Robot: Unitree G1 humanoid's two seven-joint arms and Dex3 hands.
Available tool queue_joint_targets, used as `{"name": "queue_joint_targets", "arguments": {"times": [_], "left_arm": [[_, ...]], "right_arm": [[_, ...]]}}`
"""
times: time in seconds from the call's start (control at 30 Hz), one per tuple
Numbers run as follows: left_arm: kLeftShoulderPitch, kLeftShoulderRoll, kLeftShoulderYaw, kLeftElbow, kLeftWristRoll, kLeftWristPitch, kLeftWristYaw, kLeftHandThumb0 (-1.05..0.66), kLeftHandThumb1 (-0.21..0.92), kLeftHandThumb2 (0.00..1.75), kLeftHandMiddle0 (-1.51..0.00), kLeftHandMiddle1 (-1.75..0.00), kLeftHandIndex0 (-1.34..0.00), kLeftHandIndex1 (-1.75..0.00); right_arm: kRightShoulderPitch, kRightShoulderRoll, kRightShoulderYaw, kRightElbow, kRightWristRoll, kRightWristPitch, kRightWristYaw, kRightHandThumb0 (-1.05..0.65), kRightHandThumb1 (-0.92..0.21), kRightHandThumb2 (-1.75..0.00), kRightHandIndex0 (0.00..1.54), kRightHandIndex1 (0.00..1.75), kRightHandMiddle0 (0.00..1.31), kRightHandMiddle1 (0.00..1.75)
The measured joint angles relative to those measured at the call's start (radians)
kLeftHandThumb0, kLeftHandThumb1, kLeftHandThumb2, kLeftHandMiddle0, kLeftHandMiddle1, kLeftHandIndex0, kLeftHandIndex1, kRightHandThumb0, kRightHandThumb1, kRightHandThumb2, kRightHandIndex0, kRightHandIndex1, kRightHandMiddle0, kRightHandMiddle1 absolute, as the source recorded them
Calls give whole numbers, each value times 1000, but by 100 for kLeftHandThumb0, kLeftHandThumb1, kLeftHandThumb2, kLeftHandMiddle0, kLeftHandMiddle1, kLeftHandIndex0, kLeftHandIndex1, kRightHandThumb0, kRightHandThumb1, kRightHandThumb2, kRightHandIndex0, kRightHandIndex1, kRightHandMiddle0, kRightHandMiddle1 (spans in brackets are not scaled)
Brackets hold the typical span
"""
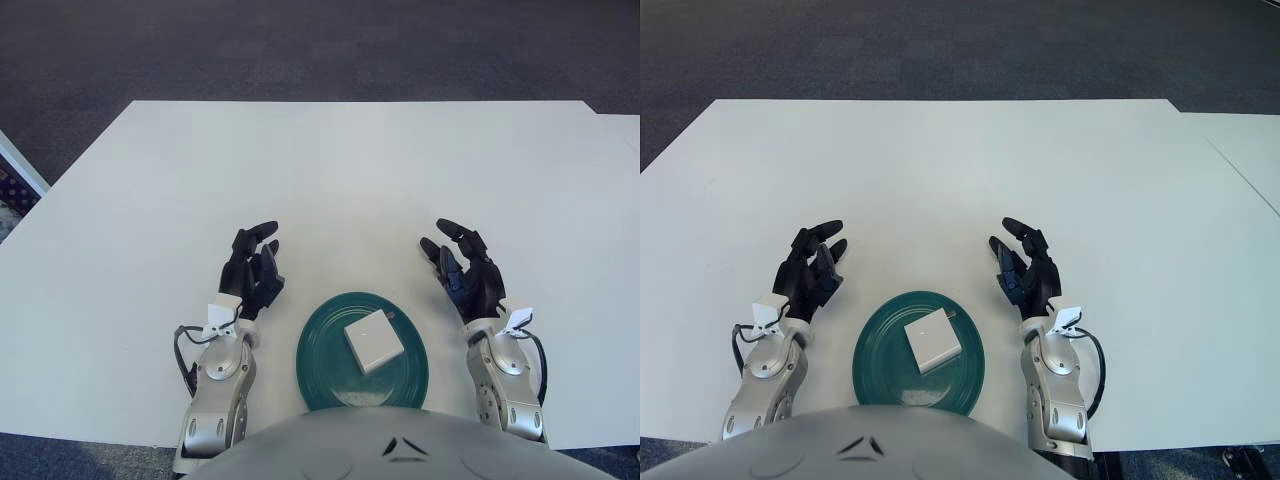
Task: Put the charger into the plate.
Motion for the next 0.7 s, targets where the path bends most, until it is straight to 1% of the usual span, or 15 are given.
{"name": "queue_joint_targets", "arguments": {"times": [0.7], "left_arm": [[5,-2,-4,-13,-5,0,0,-91,92,94,-61,-11,-34,-99]], "right_arm": [[-3,-3,-3,0,-1,1,0,-49,-92,-47,57,0,14,78]]}}
